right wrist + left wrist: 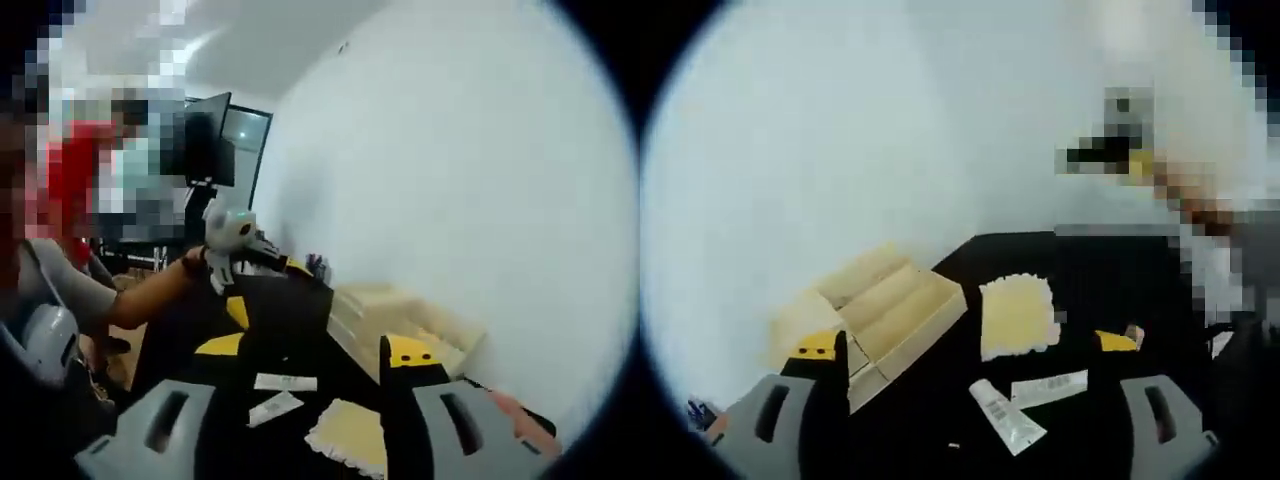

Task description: Open the drawer, pick up the cosmetic bottles from the table one by one, place them into the drawer, release the gripper, close the drawer, and move the gripper away

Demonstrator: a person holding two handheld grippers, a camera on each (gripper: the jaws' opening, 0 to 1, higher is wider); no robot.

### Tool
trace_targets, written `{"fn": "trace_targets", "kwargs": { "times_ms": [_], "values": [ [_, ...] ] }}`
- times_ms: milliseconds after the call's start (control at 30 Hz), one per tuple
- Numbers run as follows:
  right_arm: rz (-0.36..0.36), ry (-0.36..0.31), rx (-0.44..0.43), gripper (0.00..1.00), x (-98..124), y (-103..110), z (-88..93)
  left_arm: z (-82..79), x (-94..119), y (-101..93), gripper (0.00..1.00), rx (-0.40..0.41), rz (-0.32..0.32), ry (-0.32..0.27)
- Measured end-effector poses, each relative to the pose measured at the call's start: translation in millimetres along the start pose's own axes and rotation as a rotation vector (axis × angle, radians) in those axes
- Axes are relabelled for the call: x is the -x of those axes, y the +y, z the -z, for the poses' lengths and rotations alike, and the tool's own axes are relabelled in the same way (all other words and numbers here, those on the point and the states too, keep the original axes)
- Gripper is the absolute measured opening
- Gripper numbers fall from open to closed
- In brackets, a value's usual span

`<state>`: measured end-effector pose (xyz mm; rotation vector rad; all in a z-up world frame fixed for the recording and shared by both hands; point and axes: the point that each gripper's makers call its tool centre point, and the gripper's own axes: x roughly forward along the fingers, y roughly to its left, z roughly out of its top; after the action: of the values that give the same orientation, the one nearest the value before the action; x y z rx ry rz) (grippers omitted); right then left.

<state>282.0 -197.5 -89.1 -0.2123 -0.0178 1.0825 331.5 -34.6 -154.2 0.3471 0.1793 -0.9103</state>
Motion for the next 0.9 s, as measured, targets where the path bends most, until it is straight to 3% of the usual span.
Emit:
{"fn": "trace_targets", "kwargs": {
  "times_ms": [100, 333, 467, 533, 700, 900],
  "values": [
    [-0.007, 0.008, -0.015, 0.61, 12, 12, 9.5, 0.3, 2, -11.1, 0.96, 0.005, 0.035, -0.017],
    [-0.009, 0.010, -0.027, 0.65, 30, 37, 25.0, 24.0, 5, -37.8, 0.96, -0.009, 0.100, 0.005],
    [-0.021, 0.009, -0.038, 0.67, 34, 50, 34.4, 48.2, 7, -57.4, 0.96, -0.008, 0.158, 0.016],
    [-0.039, 0.026, -0.042, 0.68, 35, 58, 44.7, 59.5, 6, -62.8, 0.96, 0.003, 0.173, 0.001],
    [-0.097, 0.096, -0.014, 0.70, 28, 81, 76.8, 70.9, 0, -68.1, 0.96, 0.113, 0.206, -0.129],
    [-0.145, 0.098, -0.030, 0.75, 17, 98, 104.2, 89.4, 8, -69.4, 0.96, 0.145, 0.224, -0.176]
  ]
}}
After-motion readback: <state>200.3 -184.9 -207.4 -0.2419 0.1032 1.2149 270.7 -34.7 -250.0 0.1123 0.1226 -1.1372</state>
